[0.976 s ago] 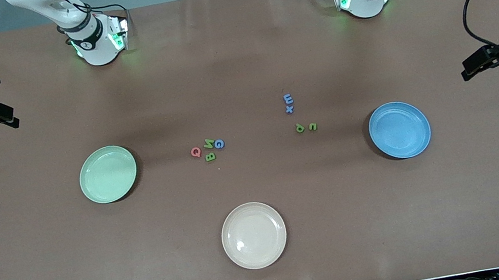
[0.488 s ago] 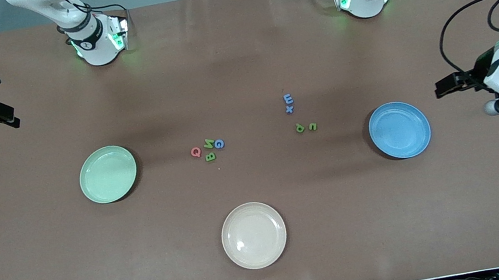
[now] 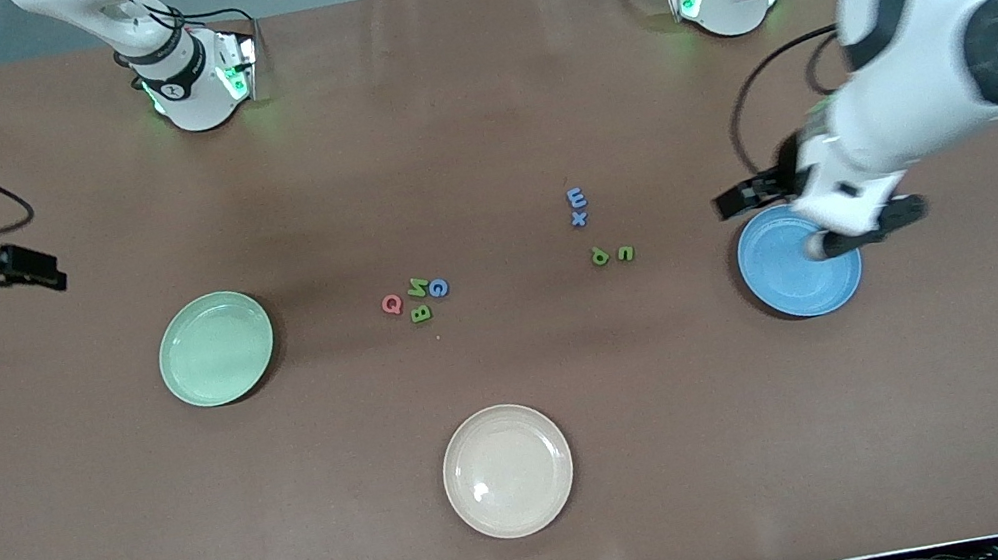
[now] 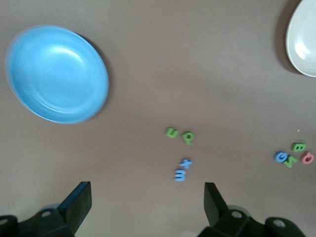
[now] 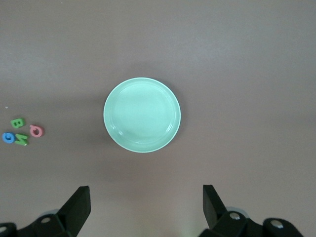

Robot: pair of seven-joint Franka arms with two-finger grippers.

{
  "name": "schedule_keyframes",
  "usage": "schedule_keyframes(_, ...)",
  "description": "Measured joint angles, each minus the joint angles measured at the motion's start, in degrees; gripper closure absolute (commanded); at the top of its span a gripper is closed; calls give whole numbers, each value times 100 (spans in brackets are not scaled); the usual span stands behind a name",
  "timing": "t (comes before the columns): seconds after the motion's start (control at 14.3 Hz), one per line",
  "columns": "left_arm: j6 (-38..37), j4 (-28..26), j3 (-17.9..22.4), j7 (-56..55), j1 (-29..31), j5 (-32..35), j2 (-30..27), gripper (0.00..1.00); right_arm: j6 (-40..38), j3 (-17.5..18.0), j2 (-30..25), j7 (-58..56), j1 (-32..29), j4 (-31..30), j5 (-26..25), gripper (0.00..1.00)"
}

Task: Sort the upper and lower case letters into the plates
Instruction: 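Grasp the blue m with the left gripper while the right gripper grasps the pink a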

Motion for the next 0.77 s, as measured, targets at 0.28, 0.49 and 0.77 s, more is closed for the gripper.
schedule_keyframes(0.28,785,-720,-12,-767,-717,2,148,0,117,31,807,375,67,382,166,0)
schedule_keyframes(0.49,1389,-1340,-15,-1255,-1082,2,180,0,923,92,1015,1319,517,21,346,0)
schedule_keyframes(0.77,1897,-1558,-11,-2022,-1549,4,457,0,2416,116,1156,2308,1304,-1003,485,0)
